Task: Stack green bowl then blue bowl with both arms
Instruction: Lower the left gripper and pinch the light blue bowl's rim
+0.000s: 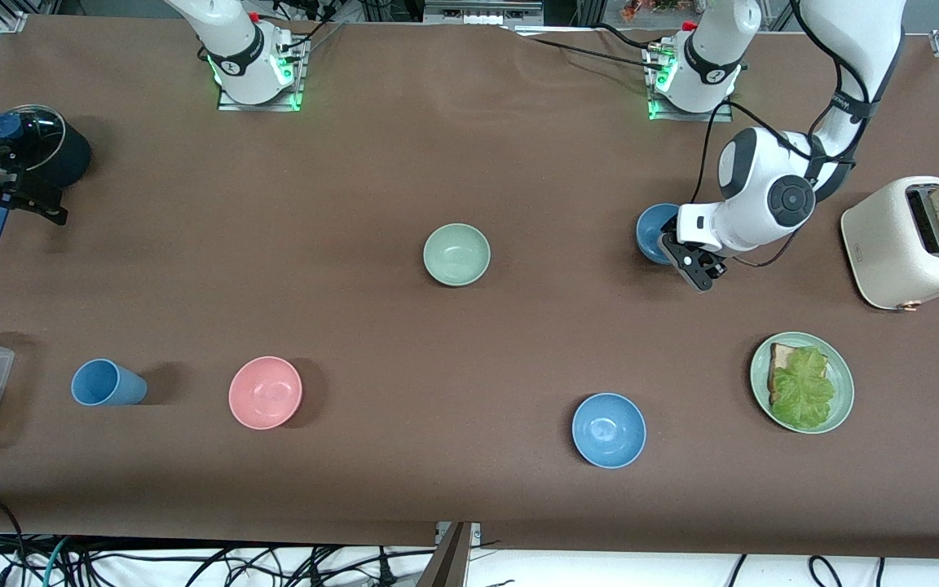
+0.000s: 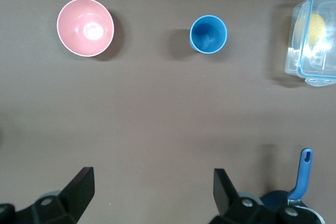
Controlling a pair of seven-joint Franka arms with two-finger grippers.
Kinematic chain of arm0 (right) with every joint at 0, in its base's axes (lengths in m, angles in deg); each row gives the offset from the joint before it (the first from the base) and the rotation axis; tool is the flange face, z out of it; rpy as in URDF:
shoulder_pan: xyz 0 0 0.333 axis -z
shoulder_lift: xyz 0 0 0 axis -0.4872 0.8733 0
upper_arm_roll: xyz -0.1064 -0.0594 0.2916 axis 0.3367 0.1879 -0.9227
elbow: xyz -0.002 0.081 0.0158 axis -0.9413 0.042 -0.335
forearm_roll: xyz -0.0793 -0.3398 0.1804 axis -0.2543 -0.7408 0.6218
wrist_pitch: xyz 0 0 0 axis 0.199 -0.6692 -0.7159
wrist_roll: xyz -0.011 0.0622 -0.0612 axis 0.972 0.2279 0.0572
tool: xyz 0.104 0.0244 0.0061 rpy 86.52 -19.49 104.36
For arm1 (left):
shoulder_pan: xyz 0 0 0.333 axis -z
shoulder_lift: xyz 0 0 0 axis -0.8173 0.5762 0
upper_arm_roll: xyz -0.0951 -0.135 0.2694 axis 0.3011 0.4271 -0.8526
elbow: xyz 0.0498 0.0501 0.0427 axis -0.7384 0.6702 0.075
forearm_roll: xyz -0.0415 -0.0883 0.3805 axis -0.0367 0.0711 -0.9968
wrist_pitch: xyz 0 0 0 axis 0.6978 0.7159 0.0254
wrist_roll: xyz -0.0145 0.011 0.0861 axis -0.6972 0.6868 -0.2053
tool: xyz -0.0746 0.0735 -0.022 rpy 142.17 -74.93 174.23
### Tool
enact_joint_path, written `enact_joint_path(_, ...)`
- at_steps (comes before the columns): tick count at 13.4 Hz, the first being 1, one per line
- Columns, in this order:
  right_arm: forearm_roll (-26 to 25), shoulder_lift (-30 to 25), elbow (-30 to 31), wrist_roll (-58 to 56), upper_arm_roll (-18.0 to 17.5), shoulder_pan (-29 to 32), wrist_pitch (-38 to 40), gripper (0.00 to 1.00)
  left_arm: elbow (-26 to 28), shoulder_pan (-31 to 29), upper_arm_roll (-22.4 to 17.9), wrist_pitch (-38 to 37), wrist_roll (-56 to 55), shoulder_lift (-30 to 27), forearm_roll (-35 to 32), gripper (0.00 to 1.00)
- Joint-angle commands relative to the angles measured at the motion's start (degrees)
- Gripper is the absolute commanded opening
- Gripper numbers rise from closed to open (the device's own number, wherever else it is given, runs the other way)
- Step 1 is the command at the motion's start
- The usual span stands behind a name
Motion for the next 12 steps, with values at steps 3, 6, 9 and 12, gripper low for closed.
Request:
enact_joint_path(3, -0.2, -0.41, 0.18, -0.29, -0.96, 1.12, 0.03, 1.0, 0.16, -0.49, 0.2, 2.03, 1.0, 1.1, -1.6, 0.0)
enact_joint_path(6, -0.19, -0.15, 0.18, -0.38, -0.87, 1.2, -0.32, 1.0, -0.19, -0.49, 0.2, 1.5, 3.28, 0.75, -2.12, 0.0)
enact_joint_path(9, -0.11, -0.15, 0.09, -0.21, -1.05, 0.94, -0.5, 1.0, -2.63, -0.49, 0.29, -2.61, 3.9, -2.58, -2.04, 0.0)
enact_joint_path(12, -0.11, -0.15, 0.09, -0.3, -0.96, 0.94, -0.23, 1.0, -14.21, 0.29, 0.29, -13.5, -0.38, -1.64, -0.89, 0.0)
